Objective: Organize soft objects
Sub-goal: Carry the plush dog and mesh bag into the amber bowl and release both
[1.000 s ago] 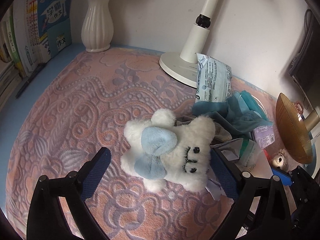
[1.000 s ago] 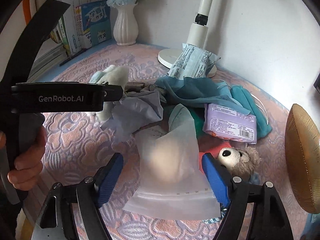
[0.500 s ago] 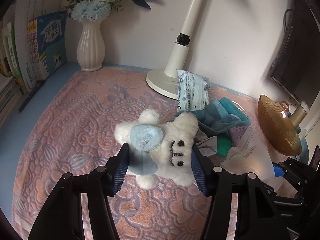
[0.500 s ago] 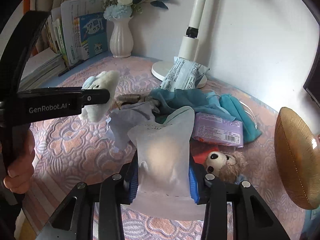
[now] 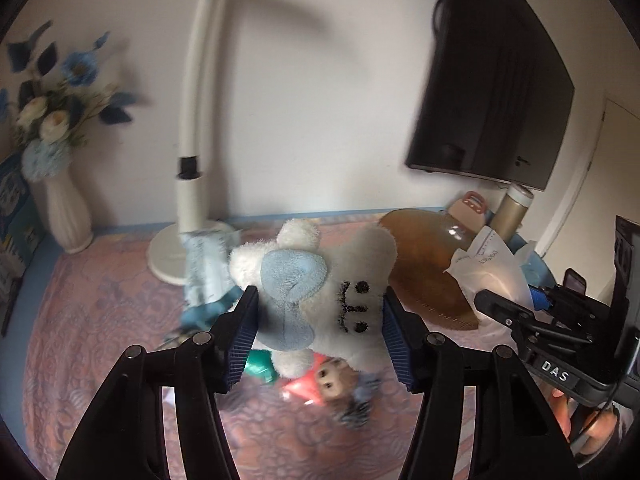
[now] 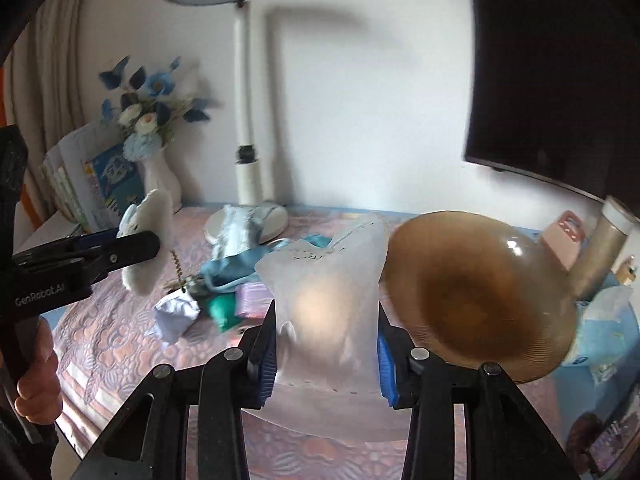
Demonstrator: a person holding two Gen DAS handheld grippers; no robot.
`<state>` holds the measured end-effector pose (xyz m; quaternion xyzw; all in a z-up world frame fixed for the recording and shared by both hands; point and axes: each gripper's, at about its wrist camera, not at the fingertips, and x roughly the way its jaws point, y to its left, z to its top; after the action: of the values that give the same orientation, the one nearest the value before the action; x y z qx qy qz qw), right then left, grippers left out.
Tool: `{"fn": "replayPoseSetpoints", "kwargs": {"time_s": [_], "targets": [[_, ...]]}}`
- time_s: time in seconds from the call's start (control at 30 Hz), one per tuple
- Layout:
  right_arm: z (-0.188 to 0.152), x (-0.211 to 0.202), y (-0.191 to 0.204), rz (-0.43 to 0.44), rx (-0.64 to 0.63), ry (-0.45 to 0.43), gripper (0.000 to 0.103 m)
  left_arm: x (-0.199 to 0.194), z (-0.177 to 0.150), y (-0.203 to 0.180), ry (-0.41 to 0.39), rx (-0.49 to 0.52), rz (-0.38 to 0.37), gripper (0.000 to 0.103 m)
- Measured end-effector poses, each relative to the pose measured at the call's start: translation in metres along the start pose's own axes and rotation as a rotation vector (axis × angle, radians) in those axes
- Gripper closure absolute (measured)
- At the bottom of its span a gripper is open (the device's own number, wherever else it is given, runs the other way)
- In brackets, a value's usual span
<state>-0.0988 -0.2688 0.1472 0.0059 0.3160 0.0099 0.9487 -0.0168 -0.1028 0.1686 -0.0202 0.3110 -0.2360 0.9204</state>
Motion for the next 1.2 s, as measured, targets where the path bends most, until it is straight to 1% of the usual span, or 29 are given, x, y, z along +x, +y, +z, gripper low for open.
{"fn": "replayPoseSetpoints", "kwargs": {"time_s": [0.07, 0.13, 0.2, 0.27, 0.37, 0.4, 0.43, 0.47, 0.5, 0.53, 0.57, 0.6, 0.67, 0.73, 0.77, 0.8, 0.93, 1.0, 1.03, 1.1, 1.2], "targets": [[0.007, -0.002, -0.036, -0.074, 0.068, 0.004, 0.063, 0.018, 0.012, -0.03, 0.008, 0.043, -0.045, 0.047], [0.01, 0.003, -0.072, -0.122, 0.149, 0.039, 0.063, 0.041, 0.018, -0.057, 0.033, 0.074, -0.085, 0.047], [0.008, 0.013, -0.102, -0.128, 0.224, 0.08, 0.063, 0.065, 0.02, -0.077, 0.065, 0.086, -0.124, 0.047], [0.006, 0.026, -0.121, -0.12, 0.269, 0.115, 0.063, 0.087, 0.021, -0.093, 0.092, 0.1, -0.15, 0.047], [-0.001, 0.043, -0.132, -0.104, 0.291, 0.162, 0.063, 0.109, 0.019, -0.113, 0.125, 0.126, -0.167, 0.044], [-0.003, 0.048, -0.134, -0.097, 0.295, 0.173, 0.063, 0.115, 0.018, -0.117, 0.133, 0.136, -0.171, 0.04], [-0.003, 0.051, -0.136, -0.09, 0.3, 0.18, 0.063, 0.118, 0.018, -0.12, 0.131, 0.141, -0.167, 0.037], [-0.004, 0.053, -0.137, -0.079, 0.301, 0.184, 0.061, 0.118, 0.019, -0.12, 0.117, 0.139, -0.148, 0.034], [-0.004, 0.054, -0.14, -0.088, 0.304, 0.186, 0.057, 0.119, 0.021, -0.12, 0.107, 0.138, -0.129, 0.025], [-0.004, 0.053, -0.143, -0.108, 0.309, 0.18, 0.046, 0.117, 0.022, -0.116, 0.101, 0.131, -0.12, 0.02], [-0.004, 0.049, -0.147, -0.127, 0.31, 0.155, 0.042, 0.113, 0.023, -0.111, 0.094, 0.12, -0.117, 0.02], [-0.003, 0.044, -0.15, -0.141, 0.306, 0.125, 0.04, 0.108, 0.024, -0.104, 0.089, 0.108, -0.119, 0.02], [0.0, 0.037, -0.153, -0.158, 0.289, 0.09, 0.039, 0.096, 0.026, -0.091, 0.073, 0.08, -0.125, 0.02], [0.003, 0.036, -0.151, -0.18, 0.268, 0.072, 0.033, 0.078, 0.027, -0.079, 0.049, 0.065, -0.115, 0.02], [0.005, 0.037, -0.147, -0.183, 0.254, 0.06, 0.024, 0.066, 0.025, -0.072, 0.03, 0.065, -0.101, 0.02], [0.006, 0.038, -0.143, -0.182, 0.238, 0.047, 0.018, 0.055, 0.023, -0.064, 0.014, 0.066, -0.08, 0.02], [0.013, 0.052, -0.115, -0.181, 0.151, 0.044, 0.018, 0.019, 0.004, -0.023, -0.001, 0.044, 0.036, 0.019], [0.014, 0.057, -0.099, -0.197, 0.088, 0.013, 0.018, 0.004, -0.011, 0.001, 0.003, 0.018, 0.106, 0.019], [0.016, 0.062, -0.092, -0.218, 0.044, -0.009, 0.017, -0.003, -0.019, 0.012, 0.006, 0.006, 0.139, 0.019], [0.017, 0.074, -0.082, -0.296, -0.033, -0.038, 0.017, -0.013, -0.033, 0.031, 0.011, -0.018, 0.191, 0.019], [0.016, 0.1, -0.078, -0.453, -0.142, -0.051, 0.017, -0.027, -0.051, 0.056, 0.026, -0.047, 0.235, 0.019]]}}
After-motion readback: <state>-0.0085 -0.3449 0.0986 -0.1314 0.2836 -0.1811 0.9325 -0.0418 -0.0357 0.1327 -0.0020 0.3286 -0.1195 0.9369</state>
